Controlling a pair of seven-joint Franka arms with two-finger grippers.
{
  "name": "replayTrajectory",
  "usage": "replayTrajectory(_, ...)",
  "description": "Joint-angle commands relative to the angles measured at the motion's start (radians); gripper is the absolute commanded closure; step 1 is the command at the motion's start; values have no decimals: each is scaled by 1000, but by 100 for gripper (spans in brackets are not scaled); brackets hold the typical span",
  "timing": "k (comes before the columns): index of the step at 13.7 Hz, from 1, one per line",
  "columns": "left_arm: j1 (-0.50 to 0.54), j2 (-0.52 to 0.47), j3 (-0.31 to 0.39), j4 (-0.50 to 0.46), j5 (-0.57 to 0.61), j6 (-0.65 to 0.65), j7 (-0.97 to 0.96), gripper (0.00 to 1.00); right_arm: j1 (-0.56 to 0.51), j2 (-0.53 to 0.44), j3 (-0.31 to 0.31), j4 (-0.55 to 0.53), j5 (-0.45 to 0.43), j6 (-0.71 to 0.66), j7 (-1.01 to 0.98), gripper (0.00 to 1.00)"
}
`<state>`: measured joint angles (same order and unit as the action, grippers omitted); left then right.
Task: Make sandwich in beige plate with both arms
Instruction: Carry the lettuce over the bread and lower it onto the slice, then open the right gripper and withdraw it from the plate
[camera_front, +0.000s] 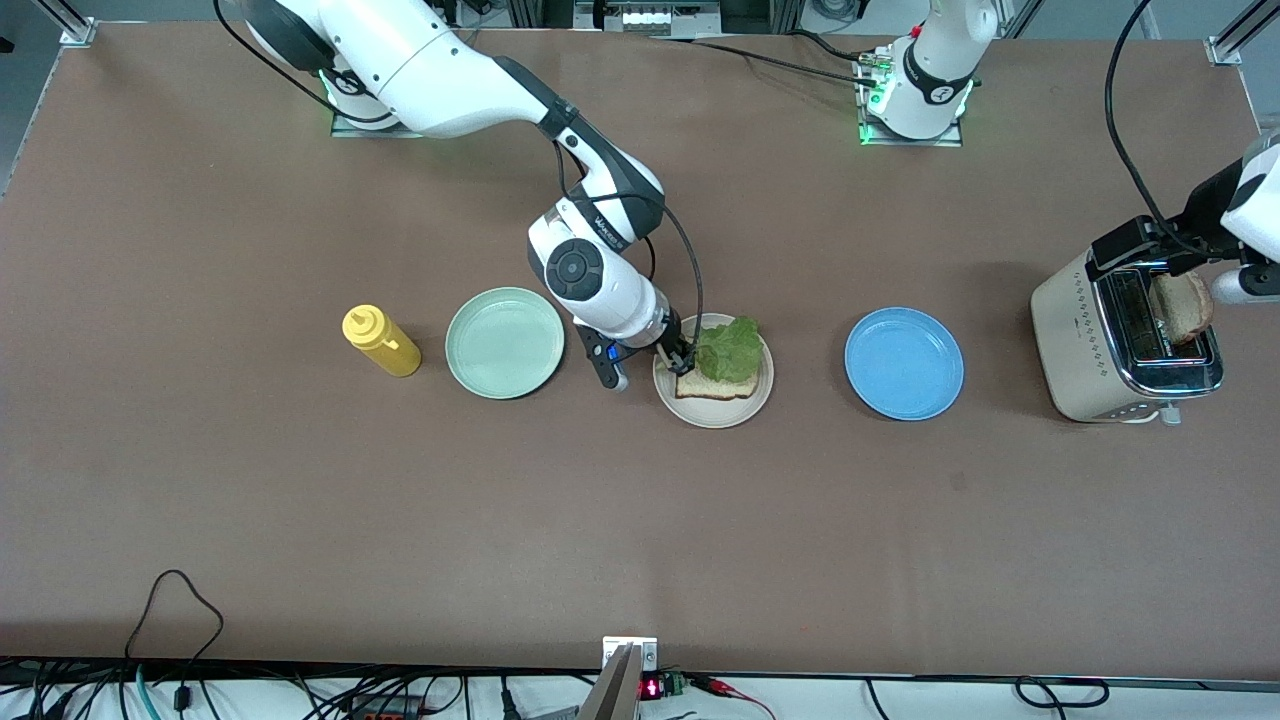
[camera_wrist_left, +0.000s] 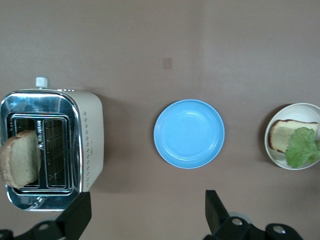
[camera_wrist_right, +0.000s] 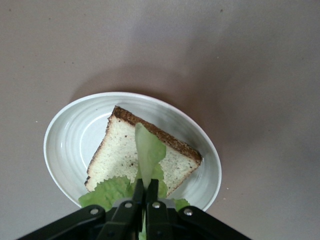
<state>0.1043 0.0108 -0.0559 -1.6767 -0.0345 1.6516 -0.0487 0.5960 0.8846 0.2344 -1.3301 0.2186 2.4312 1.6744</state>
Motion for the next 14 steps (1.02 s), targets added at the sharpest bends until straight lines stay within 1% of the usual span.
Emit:
replayTrajectory(1,8,37,4,26,19,-7,21,0,10,11,-13,37,33,-3,13,87)
replayTrajectory(2,8,41,4,31,18,-7,20,0,10,11,-17,48,39,-4,13,79)
replayTrajectory(3,11,53,4,38,16,-3,13,0,10,11,-23,49,47,-4,11,65)
replayTrajectory(4,12,79,4,60,24,-4,7,0,7,11,-26,52,62,-8,10,61)
replayTrajectory(5,21,90,4,75,24,-7,12,0,5,10,-26,55,76,-9,10,53)
replayTrajectory(6,40,92,4,80,24,-7,18,0,4,7,-27,55,79,-9,8,52)
replayTrajectory(7,46,96,4,80,25,-6,18,0,2,5,-27,55,79,-9,7,38)
replayTrajectory(8,51,116,4,83,25,-7,15,0,1,-1,-27,55,79,-20,5,3)
replayTrajectory(9,76,129,5,92,28,-6,21,0,1,-24,-30,49,79,-46,-2,0)
replayTrajectory(10,128,141,5,97,28,-6,21,0,-4,-59,-39,43,79,-87,-7,0)
replayTrajectory(11,185,177,5,109,28,-6,39,0,-19,-106,-43,35,79,-137,-36,0)
replayTrajectory(13,266,245,5,129,28,0,166,0,-83,-226,-43,-24,82,-274,-178,0)
replayTrajectory(14,297,285,5,144,27,0,215,0,-120,-292,-43,-50,84,-366,-265,0)
